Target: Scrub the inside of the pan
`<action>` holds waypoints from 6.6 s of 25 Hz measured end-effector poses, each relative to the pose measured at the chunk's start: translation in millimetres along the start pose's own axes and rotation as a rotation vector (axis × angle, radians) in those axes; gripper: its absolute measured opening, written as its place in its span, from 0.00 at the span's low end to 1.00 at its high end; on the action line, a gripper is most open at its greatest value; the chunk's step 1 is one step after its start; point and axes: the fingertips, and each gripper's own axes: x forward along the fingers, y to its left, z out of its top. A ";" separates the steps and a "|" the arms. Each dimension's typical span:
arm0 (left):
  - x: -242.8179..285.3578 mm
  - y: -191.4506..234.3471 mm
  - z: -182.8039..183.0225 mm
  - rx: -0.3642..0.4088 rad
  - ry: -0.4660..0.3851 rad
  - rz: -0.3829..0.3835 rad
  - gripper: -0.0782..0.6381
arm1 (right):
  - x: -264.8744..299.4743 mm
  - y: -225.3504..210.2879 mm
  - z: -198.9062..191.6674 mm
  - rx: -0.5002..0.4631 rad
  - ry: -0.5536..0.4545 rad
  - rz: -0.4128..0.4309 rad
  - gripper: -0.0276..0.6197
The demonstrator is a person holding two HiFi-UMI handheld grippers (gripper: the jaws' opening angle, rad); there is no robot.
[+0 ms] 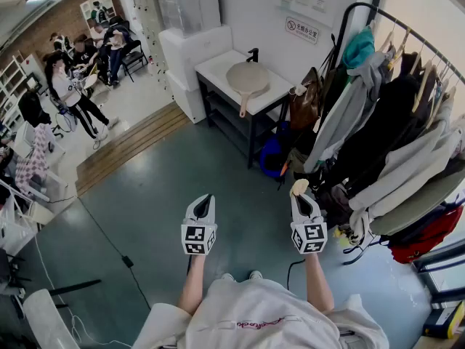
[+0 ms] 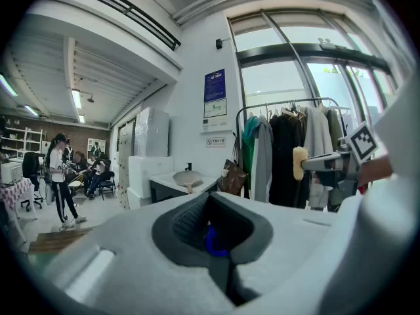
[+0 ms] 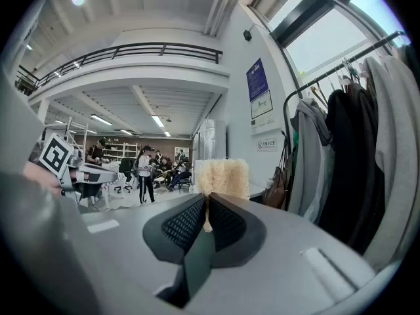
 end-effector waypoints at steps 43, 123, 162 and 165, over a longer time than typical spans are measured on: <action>70.5 -64.8 4.2 0.024 0.011 -0.031 0.11 | 16.8 -58.6 -17.3 0.011 0.007 0.054 0.08; 422.7 206.8 55.8 0.023 0.015 -0.191 0.11 | 440.3 -72.5 35.3 -0.014 0.048 -0.045 0.08; 750.9 257.0 122.8 0.021 0.070 -0.186 0.11 | 729.7 -247.2 84.0 0.017 0.071 0.033 0.08; 764.4 257.7 122.9 0.028 0.076 -0.193 0.11 | 741.9 -252.4 85.7 0.017 0.067 0.038 0.08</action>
